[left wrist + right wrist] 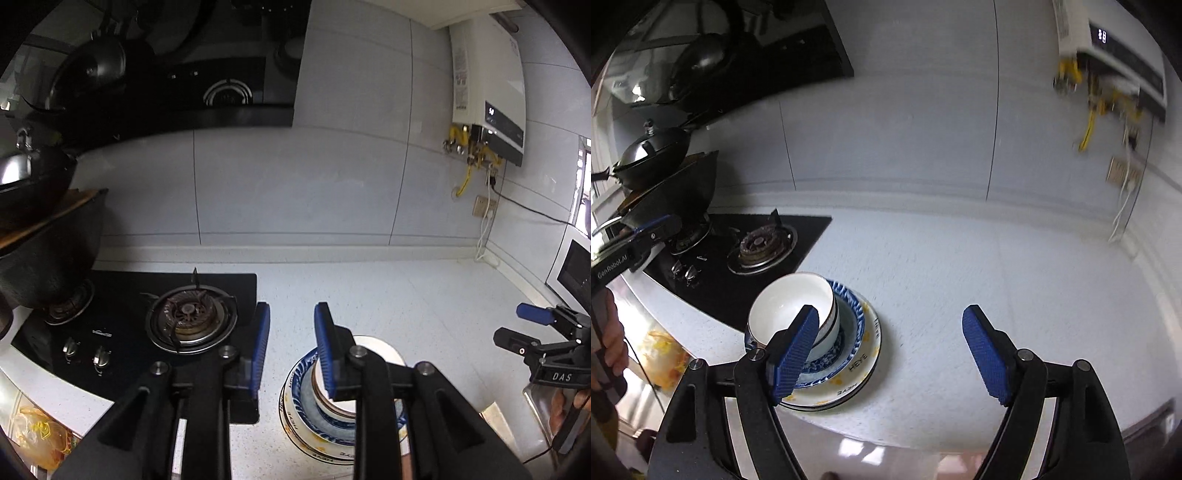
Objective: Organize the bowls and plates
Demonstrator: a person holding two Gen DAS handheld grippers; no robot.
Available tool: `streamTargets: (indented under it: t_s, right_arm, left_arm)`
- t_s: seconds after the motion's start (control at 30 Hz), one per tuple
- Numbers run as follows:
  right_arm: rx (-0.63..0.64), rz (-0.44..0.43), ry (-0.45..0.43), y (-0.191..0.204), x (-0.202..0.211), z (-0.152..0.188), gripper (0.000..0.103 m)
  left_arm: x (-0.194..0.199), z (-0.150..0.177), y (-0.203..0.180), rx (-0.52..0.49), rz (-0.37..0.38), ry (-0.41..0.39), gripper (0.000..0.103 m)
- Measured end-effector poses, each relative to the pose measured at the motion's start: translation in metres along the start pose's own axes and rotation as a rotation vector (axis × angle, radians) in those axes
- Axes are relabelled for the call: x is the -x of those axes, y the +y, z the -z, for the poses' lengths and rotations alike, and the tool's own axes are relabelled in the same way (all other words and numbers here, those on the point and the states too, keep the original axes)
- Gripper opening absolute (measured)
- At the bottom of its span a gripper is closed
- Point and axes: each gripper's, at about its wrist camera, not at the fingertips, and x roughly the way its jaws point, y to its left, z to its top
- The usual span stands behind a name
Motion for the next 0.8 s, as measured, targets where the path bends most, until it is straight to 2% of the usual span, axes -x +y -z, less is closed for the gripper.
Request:
streamTargets:
  t_s: [0.07,0.23,0.33,0.37,0.43,0.53,0.63,0.8]
  right_arm:
    - [0.03,0.022,-0.039,0.005,0.012,0.0,0.085]
    - [0.083,0.059,-0.133,0.016,0.045,0.002,0.089]
    - [0.095,0.074,-0.186,0.022,0.063,0.002,0.09]
    - [0.102,0.082,-0.203,0.024,0.069,0.002,0.091]
    - [0.1,0.092,-0.223,0.027,0.078,0.004,0.092]
    - [0.088,0.117,-0.252,0.031,0.095,0.007,0.094]
    - [0.078,0.157,-0.27,0.038,0.107,0.01,0.099]
    - [0.026,0.188,-0.269,0.052,0.12,0.013,0.101]
  left_arm:
    - [0.016,-0.003,-0.006,0.002,-0.01,-0.021,0.024]
    - [0.061,-0.005,-0.018,0.006,-0.051,-0.087,0.025]
    - [0.099,-0.006,-0.026,-0.017,-0.099,-0.176,0.026]
    - [0.112,-0.006,-0.029,-0.028,-0.117,-0.208,0.03]
    - [0.131,-0.005,-0.032,-0.038,-0.129,-0.252,0.052]
    - [0.157,-0.004,-0.033,-0.039,-0.127,-0.315,0.07]
    - [0.173,0.0,-0.029,-0.045,-0.11,-0.337,0.073]
    - [0.185,0.009,-0.011,-0.055,-0.053,-0.325,0.073]
